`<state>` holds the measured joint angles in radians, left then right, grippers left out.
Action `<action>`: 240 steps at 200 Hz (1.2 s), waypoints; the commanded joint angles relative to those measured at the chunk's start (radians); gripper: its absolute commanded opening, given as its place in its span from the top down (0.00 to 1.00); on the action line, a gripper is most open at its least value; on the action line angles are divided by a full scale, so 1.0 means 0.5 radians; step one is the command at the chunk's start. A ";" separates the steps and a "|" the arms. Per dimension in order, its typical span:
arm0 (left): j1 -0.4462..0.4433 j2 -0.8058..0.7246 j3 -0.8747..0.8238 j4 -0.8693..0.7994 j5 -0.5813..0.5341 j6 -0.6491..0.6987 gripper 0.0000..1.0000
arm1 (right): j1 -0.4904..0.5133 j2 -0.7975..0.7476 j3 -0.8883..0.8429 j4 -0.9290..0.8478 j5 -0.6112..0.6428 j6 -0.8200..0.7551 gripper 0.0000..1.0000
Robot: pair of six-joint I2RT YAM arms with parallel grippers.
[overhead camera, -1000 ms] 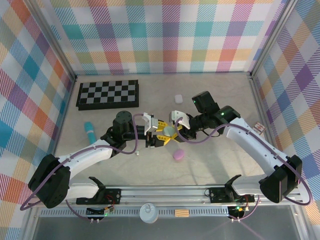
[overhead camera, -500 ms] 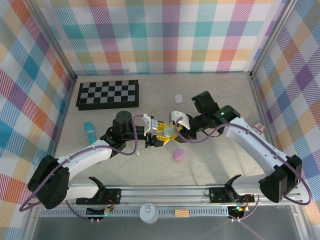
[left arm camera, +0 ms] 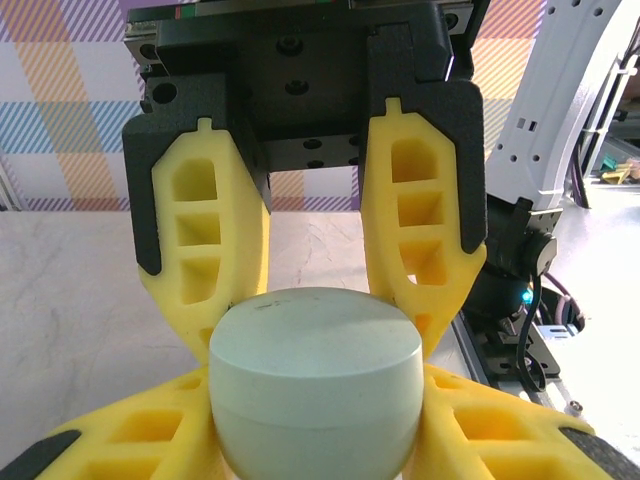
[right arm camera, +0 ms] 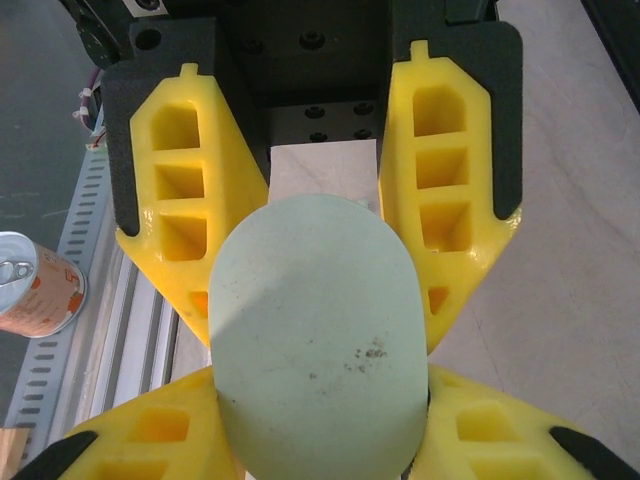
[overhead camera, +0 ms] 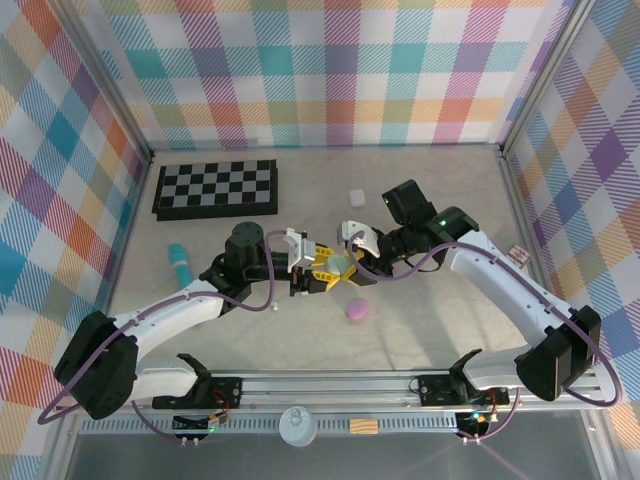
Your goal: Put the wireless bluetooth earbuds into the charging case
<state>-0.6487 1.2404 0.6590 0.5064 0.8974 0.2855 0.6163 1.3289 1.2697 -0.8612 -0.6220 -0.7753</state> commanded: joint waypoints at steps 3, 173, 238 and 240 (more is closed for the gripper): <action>-0.040 -0.035 0.004 -0.048 0.084 0.062 0.63 | -0.004 0.011 0.102 0.005 -0.127 -0.054 0.75; -0.040 -0.040 -0.029 0.113 0.074 -0.052 0.76 | -0.004 -0.035 0.053 0.171 -0.024 0.036 0.63; -0.039 -0.033 -0.029 0.134 0.078 -0.071 0.76 | -0.005 -0.079 0.020 0.193 0.048 0.026 0.47; -0.040 -0.034 -0.029 0.134 0.082 -0.070 0.76 | -0.005 -0.083 0.020 0.192 0.052 0.026 0.47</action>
<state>-0.6514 1.2366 0.6571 0.5320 0.8890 0.2527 0.6163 1.3197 1.2755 -0.8379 -0.5983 -0.7635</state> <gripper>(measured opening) 0.358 0.519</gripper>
